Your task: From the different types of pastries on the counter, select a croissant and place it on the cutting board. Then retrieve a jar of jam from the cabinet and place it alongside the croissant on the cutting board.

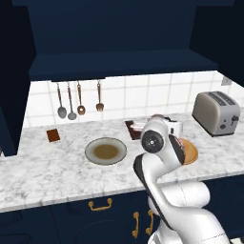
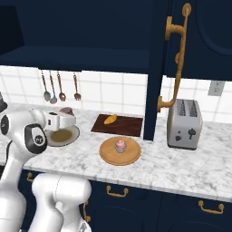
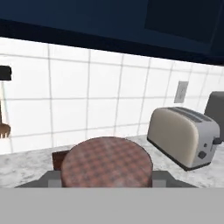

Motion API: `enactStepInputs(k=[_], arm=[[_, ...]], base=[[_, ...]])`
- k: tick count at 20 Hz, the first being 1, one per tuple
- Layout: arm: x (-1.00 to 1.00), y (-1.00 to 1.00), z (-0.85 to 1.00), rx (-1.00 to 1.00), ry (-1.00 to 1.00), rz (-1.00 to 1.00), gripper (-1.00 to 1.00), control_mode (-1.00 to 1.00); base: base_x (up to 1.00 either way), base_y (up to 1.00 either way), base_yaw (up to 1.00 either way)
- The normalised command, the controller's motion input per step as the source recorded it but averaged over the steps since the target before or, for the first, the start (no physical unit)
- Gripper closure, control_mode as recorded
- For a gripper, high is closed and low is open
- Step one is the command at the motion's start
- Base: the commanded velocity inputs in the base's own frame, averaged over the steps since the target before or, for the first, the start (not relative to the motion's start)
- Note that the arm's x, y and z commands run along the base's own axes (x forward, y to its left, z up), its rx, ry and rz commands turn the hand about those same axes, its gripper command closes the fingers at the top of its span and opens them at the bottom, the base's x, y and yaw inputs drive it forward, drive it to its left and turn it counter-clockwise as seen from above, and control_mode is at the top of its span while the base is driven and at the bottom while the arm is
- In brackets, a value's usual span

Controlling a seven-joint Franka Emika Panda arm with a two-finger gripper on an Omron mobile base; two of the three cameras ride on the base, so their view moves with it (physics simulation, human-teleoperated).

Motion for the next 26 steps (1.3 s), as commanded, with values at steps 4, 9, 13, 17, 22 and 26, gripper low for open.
enactStepInputs(k=[4,9,13,17,22,26], arm=[[0.67,-0.29,-0.22,0.05,0.02,-0.46,1.00,-1.00],[0.65,-0.12,-0.17,0.00,0.20,-0.16,1.00,-1.00],[1.00,-0.47,-0.42,0.09,0.31,-0.19,1.00,-1.00],[0.87,-0.53,-0.16,0.12,0.21,-0.07,1.00,-1.00],[0.85,-0.41,-0.10,0.02,0.00,-0.02,1.00,-1.00],[0.62,-0.28,-0.63,0.00,-0.21,-0.02,1.00,-1.00]], base=[[0.00,0.00,0.00],[0.00,0.00,0.00],[0.00,0.00,0.00],[0.00,0.00,0.00],[0.00,0.00,0.00],[0.00,0.00,0.00]])
